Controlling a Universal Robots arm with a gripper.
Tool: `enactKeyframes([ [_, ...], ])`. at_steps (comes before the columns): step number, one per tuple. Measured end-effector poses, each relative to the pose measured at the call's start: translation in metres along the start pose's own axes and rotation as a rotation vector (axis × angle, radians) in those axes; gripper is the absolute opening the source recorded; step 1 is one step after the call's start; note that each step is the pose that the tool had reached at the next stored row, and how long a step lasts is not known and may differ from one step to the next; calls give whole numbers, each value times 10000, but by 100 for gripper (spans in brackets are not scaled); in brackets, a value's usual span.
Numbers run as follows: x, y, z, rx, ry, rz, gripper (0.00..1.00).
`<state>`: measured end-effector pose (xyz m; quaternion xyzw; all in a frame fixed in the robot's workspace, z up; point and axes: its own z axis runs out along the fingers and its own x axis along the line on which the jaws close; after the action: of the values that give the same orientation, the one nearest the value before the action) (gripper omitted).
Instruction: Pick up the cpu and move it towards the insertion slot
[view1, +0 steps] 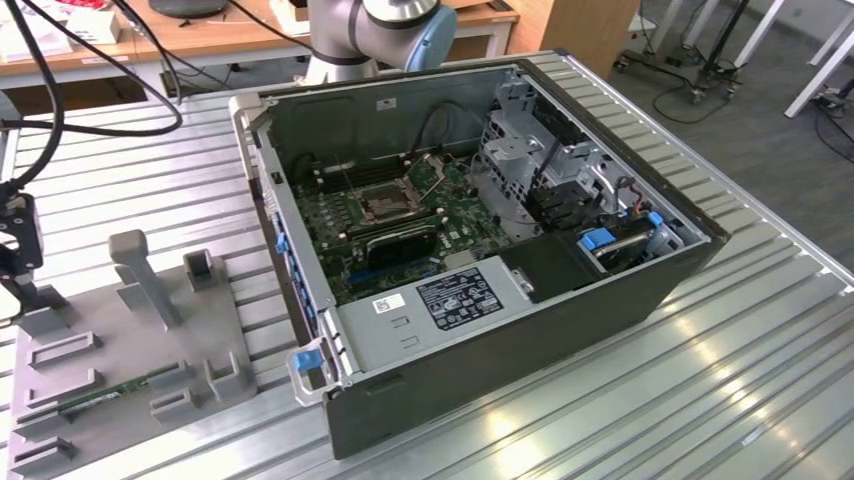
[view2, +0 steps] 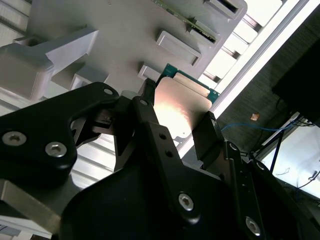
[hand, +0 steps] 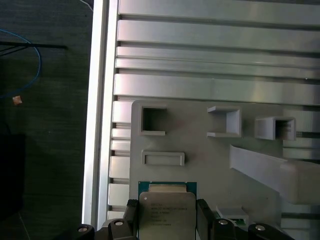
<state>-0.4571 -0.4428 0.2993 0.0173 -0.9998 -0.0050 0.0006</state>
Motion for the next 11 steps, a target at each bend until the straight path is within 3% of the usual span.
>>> enactKeyframes([
  [11, 0, 1, -45, 1, 2, 0, 55],
])
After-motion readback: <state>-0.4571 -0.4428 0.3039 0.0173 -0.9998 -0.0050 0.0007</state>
